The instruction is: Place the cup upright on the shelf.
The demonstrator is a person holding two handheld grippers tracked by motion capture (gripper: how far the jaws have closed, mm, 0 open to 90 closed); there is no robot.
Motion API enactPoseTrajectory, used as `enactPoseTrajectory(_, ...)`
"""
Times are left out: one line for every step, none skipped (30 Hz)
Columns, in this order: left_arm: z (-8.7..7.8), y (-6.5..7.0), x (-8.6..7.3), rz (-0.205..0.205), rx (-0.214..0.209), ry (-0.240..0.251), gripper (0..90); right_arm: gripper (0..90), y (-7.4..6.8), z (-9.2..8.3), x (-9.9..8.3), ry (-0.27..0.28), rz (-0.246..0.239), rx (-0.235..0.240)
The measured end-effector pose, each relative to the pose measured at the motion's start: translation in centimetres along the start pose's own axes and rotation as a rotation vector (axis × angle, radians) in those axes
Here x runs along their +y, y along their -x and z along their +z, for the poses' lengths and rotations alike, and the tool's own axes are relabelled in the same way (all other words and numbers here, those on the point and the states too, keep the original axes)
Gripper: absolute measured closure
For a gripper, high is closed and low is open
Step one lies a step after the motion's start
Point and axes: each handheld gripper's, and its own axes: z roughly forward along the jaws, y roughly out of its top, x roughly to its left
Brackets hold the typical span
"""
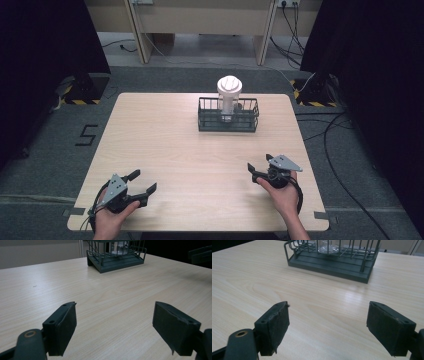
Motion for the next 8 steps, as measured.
enactPoseTrajectory(0.01,0.00,0.00,0.000,0.000,0.000,18.9,19.2,-0.01,-0.22,-0.19,0.003,0.000,-0.003)
enactPoseTrajectory(0.02,-0.01,-0.01,0.000,0.000,-0.001,18.9,19.3,-0.03,-0.42,-0.38,0.007,0.001,-0.008)
enactPoseTrajectory(0.04,-0.02,-0.01,0.002,0.000,-0.002,18.9,19.3,-0.03,-0.60,-0.59,0.009,0.003,-0.011)
enactPoseTrajectory(0.05,-0.01,-0.01,0.002,0.000,-0.002,18.9,19.3,-0.02,-0.73,-0.74,0.009,0.005,-0.011)
enactPoseTrajectory(0.07,0.00,-0.01,0.002,0.000,-0.002,18.9,19.3,0.01,-0.81,-0.83,0.010,0.005,-0.012)
enactPoseTrajectory(0.08,0.01,-0.01,0.003,0.000,-0.003,18.9,19.4,0.02,-0.89,-0.93,0.012,0.008,-0.013)
enactPoseTrajectory(0.09,0.03,-0.01,0.004,0.000,-0.004,18.9,19.4,0.04,-0.95,-1.00,0.011,0.009,-0.011)
enactPoseTrajectory(0.11,0.05,-0.01,0.003,0.001,-0.004,18.9,19.4,0.04,-0.98,-1.03,0.012,0.009,-0.010)
